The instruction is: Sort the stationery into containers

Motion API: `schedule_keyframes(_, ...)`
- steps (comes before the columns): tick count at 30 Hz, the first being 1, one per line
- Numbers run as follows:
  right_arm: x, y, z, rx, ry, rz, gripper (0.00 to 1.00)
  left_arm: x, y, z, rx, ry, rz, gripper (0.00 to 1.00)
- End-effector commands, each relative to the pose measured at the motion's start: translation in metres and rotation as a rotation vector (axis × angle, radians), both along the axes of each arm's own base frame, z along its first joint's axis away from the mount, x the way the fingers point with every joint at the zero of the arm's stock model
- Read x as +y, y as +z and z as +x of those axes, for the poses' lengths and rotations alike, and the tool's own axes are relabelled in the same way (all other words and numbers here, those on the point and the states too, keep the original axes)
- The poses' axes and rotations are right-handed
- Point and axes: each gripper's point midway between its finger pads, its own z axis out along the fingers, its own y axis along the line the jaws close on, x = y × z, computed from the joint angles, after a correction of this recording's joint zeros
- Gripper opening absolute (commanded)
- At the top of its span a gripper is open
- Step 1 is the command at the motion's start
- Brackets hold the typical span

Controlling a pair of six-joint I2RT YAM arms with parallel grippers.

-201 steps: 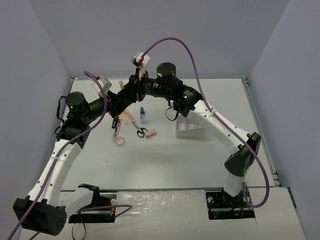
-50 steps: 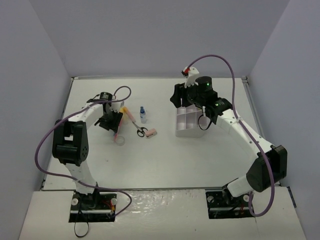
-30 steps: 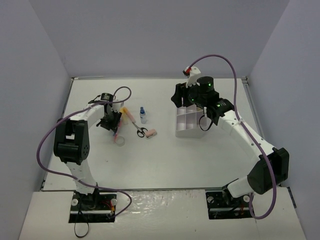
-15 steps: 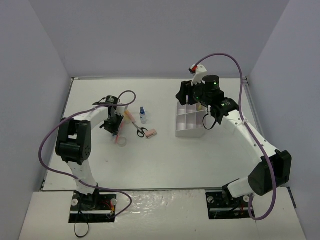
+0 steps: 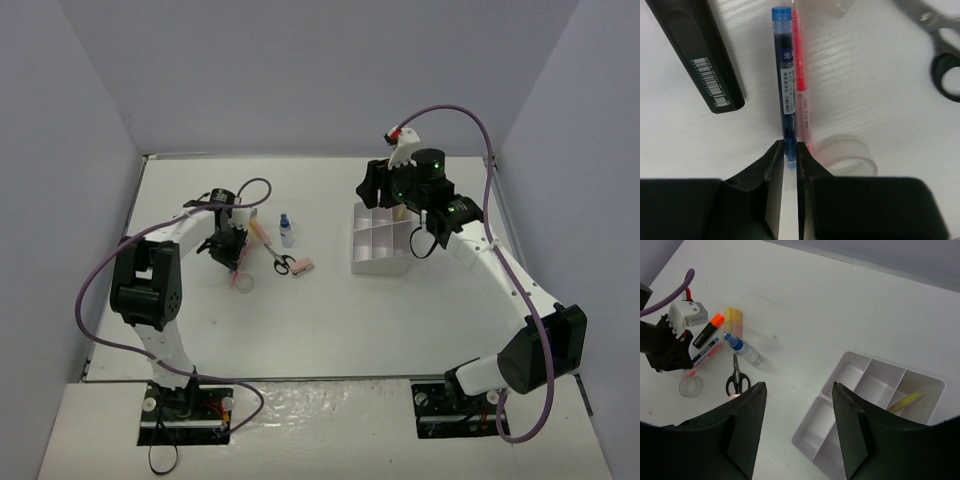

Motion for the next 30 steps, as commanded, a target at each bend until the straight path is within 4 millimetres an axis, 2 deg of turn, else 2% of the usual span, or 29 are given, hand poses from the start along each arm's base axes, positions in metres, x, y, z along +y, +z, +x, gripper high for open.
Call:
schedule_keyframes(1, 0.006, 0.051, -0.003, -0.112, 0.025, 0.069, 0.52, -0.017, 0.09, 0.033, -0.232, 0.013, -0.12, 0.0)
schedule_keyframes(8, 0.029, 0.061, -0.009, -0.097, 0.086, 0.119, 0.53, -0.015, 0.137, 0.034, -0.33, 0.023, -0.134, 0.0)
schedule_keyframes(10, 0.039, 0.069, -0.011, -0.094, 0.115, 0.146, 0.54, -0.016, 0.157, 0.033, -0.382, 0.015, -0.153, 0.0)
schedule_keyframes(12, 0.058, 0.079, -0.016, -0.082, 0.165, 0.189, 0.57, -0.022, 0.18, 0.034, -0.441, -0.013, -0.194, 0.0)
schedule_keyframes(14, 0.078, 0.094, -0.016, -0.096, 0.218, 0.217, 0.61, -0.036, 0.211, 0.032, -0.498, -0.063, -0.271, 0.0)
schedule_keyframes(16, 0.112, 0.099, -0.025, -0.091, 0.307, 0.236, 0.68, -0.052, 0.24, 0.026, -0.518, -0.115, -0.367, 0.0)
schedule_keyframes(17, 0.125, 0.111, -0.029, -0.11, 0.344, 0.254, 0.73, -0.058, 0.249, 0.023, -0.523, -0.127, -0.404, 0.0)
schedule_keyframes(18, 0.147, 0.109, -0.031, -0.099, 0.384, 0.274, 0.73, -0.068, 0.26, 0.019, -0.526, -0.153, -0.462, 0.0)
schedule_keyframes(19, 0.162, 0.117, -0.032, -0.102, 0.407, 0.316, 0.74, -0.072, 0.269, 0.018, -0.536, -0.159, -0.49, 0.0)
schedule_keyframes(20, 0.165, 0.122, -0.033, -0.111, 0.413, 0.327, 0.74, -0.077, 0.276, 0.016, -0.54, -0.18, -0.522, 0.0)
schedule_keyframes(21, 0.176, 0.126, -0.03, -0.094, 0.423, 0.395, 0.74, -0.086, 0.285, 0.011, -0.53, -0.188, -0.587, 0.0)
schedule_keyframes(22, 0.186, 0.122, -0.026, -0.061, 0.43, 0.449, 0.74, -0.091, 0.291, 0.006, -0.521, -0.193, -0.631, 0.0)
schedule_keyframes(23, 0.193, 0.132, -0.023, -0.048, 0.431, 0.534, 0.74, -0.097, 0.298, 0.002, -0.521, -0.213, -0.672, 0.0)
schedule_keyframes(26, 0.208, 0.144, -0.015, -0.049, 0.439, 0.647, 0.72, -0.103, 0.309, -0.003, -0.521, -0.214, -0.723, 0.0)
schedule_keyframes(30, 0.217, 0.143, -0.005, -0.058, 0.408, 0.669, 0.69, -0.107, 0.316, -0.006, -0.521, -0.216, -0.76, 0.0)
